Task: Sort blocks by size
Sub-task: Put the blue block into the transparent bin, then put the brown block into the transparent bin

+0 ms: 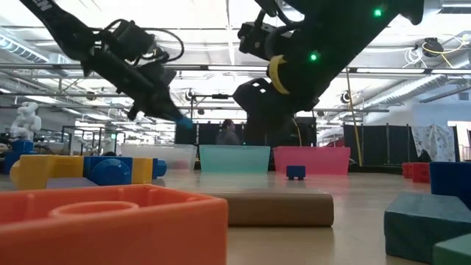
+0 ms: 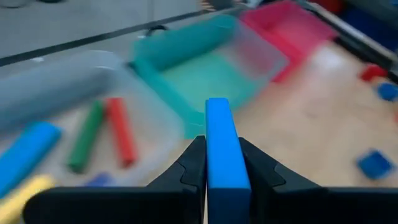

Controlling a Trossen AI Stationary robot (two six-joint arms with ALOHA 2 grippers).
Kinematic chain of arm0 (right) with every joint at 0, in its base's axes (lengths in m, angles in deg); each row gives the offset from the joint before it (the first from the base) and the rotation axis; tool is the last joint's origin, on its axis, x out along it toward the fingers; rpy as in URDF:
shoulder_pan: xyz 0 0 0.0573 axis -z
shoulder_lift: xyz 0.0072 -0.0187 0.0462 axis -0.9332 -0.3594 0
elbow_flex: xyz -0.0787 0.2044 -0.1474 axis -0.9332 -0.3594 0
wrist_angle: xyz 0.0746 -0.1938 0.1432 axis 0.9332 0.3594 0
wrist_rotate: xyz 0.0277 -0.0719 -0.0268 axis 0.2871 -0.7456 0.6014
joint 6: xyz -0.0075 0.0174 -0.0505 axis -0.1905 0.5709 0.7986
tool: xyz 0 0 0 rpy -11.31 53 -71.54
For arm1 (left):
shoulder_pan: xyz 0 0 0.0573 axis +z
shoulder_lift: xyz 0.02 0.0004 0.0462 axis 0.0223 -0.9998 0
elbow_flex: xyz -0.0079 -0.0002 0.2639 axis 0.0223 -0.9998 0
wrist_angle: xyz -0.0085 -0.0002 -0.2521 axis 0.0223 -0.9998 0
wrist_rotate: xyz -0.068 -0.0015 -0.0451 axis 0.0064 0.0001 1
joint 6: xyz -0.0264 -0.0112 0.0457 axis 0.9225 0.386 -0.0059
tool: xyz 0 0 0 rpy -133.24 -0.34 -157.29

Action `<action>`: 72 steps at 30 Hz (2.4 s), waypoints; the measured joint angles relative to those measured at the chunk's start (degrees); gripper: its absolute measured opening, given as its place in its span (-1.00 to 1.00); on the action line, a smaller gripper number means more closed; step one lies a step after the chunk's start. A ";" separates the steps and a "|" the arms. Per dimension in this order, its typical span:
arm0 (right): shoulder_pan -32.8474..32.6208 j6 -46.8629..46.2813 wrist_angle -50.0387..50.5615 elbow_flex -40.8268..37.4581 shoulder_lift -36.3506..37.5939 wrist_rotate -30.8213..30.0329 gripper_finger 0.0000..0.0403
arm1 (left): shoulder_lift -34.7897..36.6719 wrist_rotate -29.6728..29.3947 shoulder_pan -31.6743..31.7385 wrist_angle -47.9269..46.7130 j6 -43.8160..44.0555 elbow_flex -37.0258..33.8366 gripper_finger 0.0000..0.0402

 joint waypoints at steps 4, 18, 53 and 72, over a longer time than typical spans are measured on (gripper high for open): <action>0.27 1.92 -2.77 -0.03 0.00 1.35 0.04 | -1.92 -0.06 6.07 -0.17 -1.15 0.02 -0.69; 0.52 4.70 -6.05 -0.03 0.00 2.89 0.04 | -10.57 0.69 16.08 1.59 -2.49 0.02 -0.61; -6.59 9.20 -9.71 -0.01 5.84 39.19 0.04 | 11.54 13.37 -14.89 -0.66 -11.39 1.84 -0.27; -9.81 8.21 -13.98 -0.03 0.04 40.22 0.04 | 4.51 -17.33 -53.86 -0.41 -17.35 1.81 -0.27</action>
